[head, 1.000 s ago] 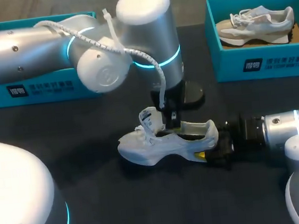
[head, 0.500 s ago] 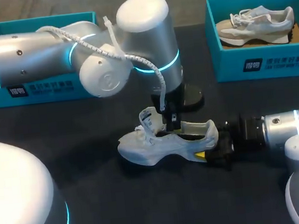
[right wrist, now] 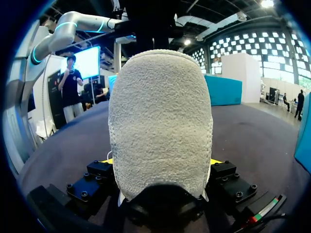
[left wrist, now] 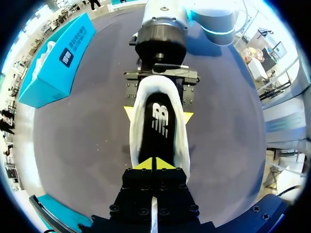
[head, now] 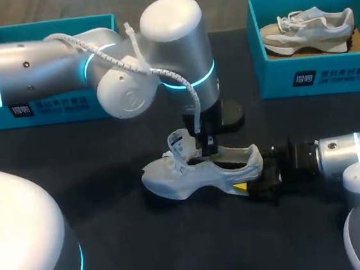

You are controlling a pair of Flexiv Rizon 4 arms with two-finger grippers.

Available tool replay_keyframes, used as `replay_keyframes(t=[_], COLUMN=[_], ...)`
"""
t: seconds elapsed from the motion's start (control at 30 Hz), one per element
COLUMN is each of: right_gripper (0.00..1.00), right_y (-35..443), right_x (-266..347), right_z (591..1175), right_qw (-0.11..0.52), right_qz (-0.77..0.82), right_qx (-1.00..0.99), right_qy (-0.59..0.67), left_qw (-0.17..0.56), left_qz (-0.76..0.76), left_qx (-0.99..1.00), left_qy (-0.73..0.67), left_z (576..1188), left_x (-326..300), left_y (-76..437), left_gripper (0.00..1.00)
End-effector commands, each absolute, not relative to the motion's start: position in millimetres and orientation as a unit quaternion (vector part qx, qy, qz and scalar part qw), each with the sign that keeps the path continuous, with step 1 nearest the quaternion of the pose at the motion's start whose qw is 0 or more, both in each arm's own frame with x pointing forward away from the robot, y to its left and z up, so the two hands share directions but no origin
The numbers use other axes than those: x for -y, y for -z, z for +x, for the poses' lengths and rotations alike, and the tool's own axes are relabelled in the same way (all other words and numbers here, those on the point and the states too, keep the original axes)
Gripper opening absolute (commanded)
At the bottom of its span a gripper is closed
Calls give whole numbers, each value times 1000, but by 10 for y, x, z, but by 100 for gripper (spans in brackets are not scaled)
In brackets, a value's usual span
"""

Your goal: Take the shoe out of the shoebox, open the shoe tongue, remove and reinsert the insole, then place the shoe into the shoebox

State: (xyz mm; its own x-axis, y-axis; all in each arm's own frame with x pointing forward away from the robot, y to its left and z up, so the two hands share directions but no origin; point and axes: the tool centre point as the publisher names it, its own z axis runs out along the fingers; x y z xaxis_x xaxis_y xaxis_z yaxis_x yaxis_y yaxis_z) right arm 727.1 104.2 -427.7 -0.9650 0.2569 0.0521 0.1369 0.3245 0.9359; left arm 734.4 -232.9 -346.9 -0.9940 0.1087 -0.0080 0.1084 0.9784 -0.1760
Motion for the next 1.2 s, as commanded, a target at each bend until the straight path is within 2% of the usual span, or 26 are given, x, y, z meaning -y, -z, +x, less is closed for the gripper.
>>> replay_keyframes(t=[0.03, 0.6, 1.2], right_gripper=[0, 0, 0], right_y=[4280, 4280, 4280], right_x=[-1043, -1043, -1043], right_z=[7269, 7269, 7269], right_qw=[53, 53, 53], right_qz=[121, 121, 121], right_qx=[-813, -813, -813], right_qy=[-567, -567, -567], left_qw=[1, 2, 53], left_qz=[-55, -60, -73], left_qx=[995, 994, 993], left_qy=[-89, -92, -75], left_z=[7351, 7333, 7156], left_x=[2354, 2362, 2271], left_y=[3521, 3617, 3921], left_gripper=[0, 0, 0])
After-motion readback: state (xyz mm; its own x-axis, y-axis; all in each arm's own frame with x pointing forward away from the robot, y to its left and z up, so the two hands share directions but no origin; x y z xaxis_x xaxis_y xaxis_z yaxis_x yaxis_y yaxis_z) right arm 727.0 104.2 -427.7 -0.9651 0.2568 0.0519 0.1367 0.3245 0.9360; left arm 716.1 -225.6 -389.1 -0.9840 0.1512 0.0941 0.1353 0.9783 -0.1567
